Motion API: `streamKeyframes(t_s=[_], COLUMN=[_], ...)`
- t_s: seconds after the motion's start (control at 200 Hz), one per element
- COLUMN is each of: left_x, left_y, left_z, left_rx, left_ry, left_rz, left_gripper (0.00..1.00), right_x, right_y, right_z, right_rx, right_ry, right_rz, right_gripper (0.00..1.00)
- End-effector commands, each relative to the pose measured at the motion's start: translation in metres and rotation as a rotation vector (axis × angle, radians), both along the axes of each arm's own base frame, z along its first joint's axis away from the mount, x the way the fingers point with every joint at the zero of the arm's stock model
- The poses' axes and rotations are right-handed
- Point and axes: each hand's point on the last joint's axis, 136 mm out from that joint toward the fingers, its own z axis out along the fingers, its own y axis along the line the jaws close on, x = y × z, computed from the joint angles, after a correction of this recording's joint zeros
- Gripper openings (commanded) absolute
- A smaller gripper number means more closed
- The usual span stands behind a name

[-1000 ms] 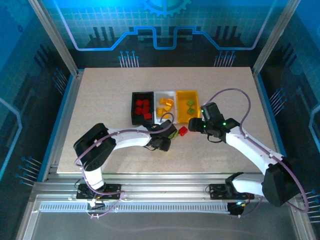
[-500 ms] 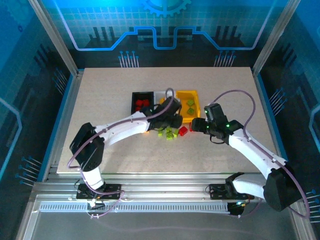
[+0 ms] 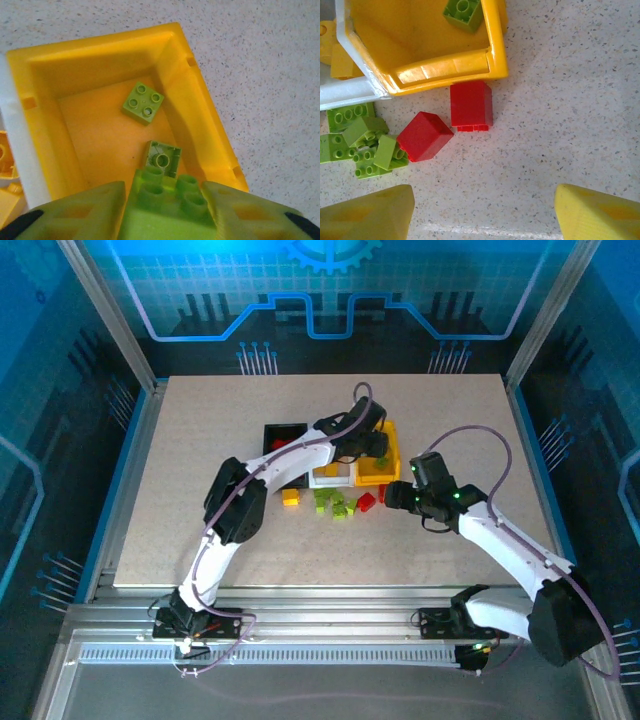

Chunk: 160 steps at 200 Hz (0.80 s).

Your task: Sort the legos into containers by color

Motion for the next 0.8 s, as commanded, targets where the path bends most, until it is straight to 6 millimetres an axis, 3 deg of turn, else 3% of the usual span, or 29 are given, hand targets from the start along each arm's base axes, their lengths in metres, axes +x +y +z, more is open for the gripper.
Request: streamKeyframes(t_s=[0.0, 0.22, 0.305, 0.4, 0.54, 0.67, 0.795], left_x=[0.0, -0.013, -0.029, -0.054, -0.092, -0.126, -0.144], left_y=[-0.005, 0.0, 0.014, 0.039, 0.081, 0.111, 0.131], left_z=[0.014, 0.057, 0.069, 0.07, 0.05, 0.015, -0.023], left_rx=[-0.03, -0.12, -0.15, -0.152, -0.099, -0.031, 0.04], left_ry=[0.007, -0.044, -0.058, -0.054, -0.011, 0.079, 0.166], left_rz=[-0.019, -0.022, -0.008, 0.019, 0.063, 0.081, 0.085], left_gripper=[0.61, 0.87, 0.92, 0.93, 0.85, 0.74, 0.63], right_x=[-0.001, -0.001, -0.001, 0.0, 0.003, 0.005, 0.005], right_y=[-0.002, 0.004, 0.003, 0.001, 0.003, 0.006, 0.008], right_z=[-0.002, -0.006, -0.005, -0.004, -0.005, -0.008, -0.013], right_rx=[0.024, 0.039, 0.035, 0.029, 0.038, 0.043, 0.052], right_ry=[0.011, 0.026, 0.022, 0.016, 0.016, 0.019, 0.029], right_rz=[-0.013, 0.007, 0.002, -0.003, -0.006, -0.005, -0.004], right_gripper=[0.76, 0.74, 0.74, 0.74, 0.74, 0.74, 0.74])
